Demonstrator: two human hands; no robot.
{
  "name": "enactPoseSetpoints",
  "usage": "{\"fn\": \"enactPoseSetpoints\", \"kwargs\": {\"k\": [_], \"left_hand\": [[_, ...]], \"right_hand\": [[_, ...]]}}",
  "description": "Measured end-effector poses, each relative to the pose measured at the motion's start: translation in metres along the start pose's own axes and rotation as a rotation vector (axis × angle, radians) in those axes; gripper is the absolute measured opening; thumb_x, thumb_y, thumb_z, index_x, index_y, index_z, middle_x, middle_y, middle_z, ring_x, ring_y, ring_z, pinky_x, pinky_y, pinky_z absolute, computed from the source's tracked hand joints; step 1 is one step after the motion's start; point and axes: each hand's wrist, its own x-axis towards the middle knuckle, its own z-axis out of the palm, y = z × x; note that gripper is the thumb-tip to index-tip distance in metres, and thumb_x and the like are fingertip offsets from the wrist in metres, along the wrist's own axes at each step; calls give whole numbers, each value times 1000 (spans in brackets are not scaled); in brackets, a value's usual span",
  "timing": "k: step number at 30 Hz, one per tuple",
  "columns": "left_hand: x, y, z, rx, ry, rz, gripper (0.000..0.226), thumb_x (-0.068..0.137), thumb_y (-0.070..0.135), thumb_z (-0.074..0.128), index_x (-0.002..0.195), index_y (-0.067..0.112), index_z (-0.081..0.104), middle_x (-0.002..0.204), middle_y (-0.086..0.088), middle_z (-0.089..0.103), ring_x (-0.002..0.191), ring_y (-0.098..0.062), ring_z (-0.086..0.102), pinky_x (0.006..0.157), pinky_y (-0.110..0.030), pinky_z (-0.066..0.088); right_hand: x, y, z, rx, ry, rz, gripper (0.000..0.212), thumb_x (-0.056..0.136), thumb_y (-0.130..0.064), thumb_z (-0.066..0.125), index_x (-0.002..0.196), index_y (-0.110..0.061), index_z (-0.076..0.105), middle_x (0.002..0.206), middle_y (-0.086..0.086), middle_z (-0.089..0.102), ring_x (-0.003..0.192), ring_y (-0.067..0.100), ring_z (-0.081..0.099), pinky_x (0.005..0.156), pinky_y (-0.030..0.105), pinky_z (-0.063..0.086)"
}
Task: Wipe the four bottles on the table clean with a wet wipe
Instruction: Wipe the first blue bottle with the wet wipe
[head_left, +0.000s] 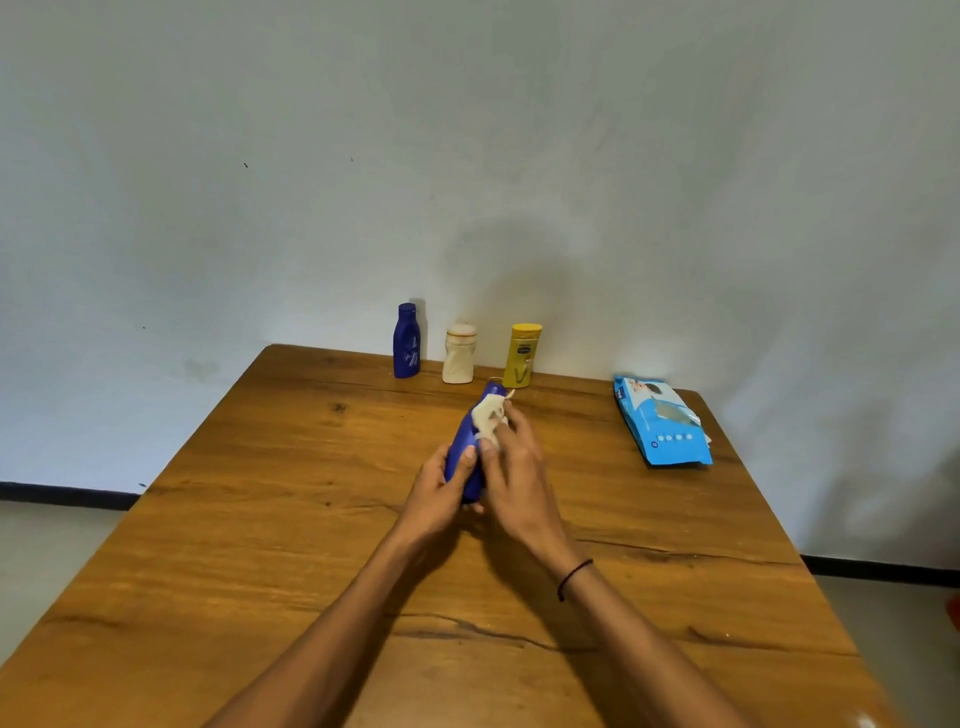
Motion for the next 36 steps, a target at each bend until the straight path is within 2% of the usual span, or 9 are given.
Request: {"fn": "enactPoseSetpoints", "kwargs": {"k": [2, 4, 7, 12, 15, 18, 23, 30, 36], "left_hand": [[2, 0, 2, -32, 24, 16, 33, 104, 36, 62, 137, 35, 61, 122, -4, 76, 112, -27, 74, 94, -53, 60], [2, 1, 1, -43, 40, -5, 32, 104, 37, 61, 137, 37, 60, 119, -8, 76, 103, -30, 75, 88, -55, 60], [-3, 2, -3, -18, 0, -38, 41, 100, 53, 61, 139, 39, 55, 109, -16, 74, 80, -32, 69, 73, -51, 57], [-7, 4, -5, 114, -112, 44, 49, 101, 49, 55, 142, 22, 51, 92, -12, 70, 70, -19, 67, 62, -36, 59], [-10, 8, -1, 123, -150, 66, 49, 103, 48, 52, 142, 18, 51, 89, -9, 71, 72, -18, 67, 58, -27, 57], [-9, 10, 1, 66, -104, 58, 44, 104, 45, 52, 140, 20, 54, 93, -9, 72, 72, -20, 66, 55, -29, 55], [-6, 8, -1, 33, -66, 70, 35, 110, 30, 48, 144, 26, 53, 102, -8, 71, 69, -20, 65, 48, -27, 52], [-16, 11, 5, -5, -121, 54, 40, 106, 38, 47, 139, 17, 54, 79, -11, 68, 61, -17, 62, 44, -22, 47], [-12, 10, 4, -189, -85, 2, 30, 104, 41, 54, 114, 16, 68, 84, -8, 66, 59, -16, 54, 40, -23, 45]], "right_hand": [[-10, 1, 9, -116, -73, -76, 47, 111, -34, 43, 156, -24, 44, 169, -5, 16, 152, 9, 17, 117, 25, 27], [-11, 5, 7, -141, -12, -106, 41, 107, -22, 54, 148, -20, 55, 161, 2, 32, 147, 16, 32, 115, 25, 37], [-9, 19, -2, -219, -5, -221, 50, 86, -15, 80, 133, -10, 65, 133, 9, 55, 121, 23, 57, 93, 27, 55], [15, 30, -14, -264, 214, -341, 26, 89, -4, 68, 115, -4, 72, 107, 12, 64, 97, 25, 59, 71, 40, 57], [30, 33, -21, -222, 305, -286, 32, 87, 9, 70, 117, -3, 73, 106, 13, 64, 97, 24, 60, 73, 41, 57], [19, 29, -15, -284, 277, -459, 23, 91, -10, 67, 111, 1, 71, 100, 16, 63, 87, 25, 59, 68, 37, 56], [-6, 40, -11, -275, 82, -689, 46, 103, -39, 61, 117, 3, 70, 104, 17, 64, 91, 23, 57, 76, 29, 51], [39, 36, -30, -199, 224, -396, 26, 91, 4, 68, 117, -1, 70, 113, 15, 62, 102, 26, 62, 79, 44, 59], [-18, 26, -17, -218, 89, -830, 38, 109, -35, 53, 118, 1, 62, 113, 17, 61, 88, 28, 59, 70, 33, 53]]}}
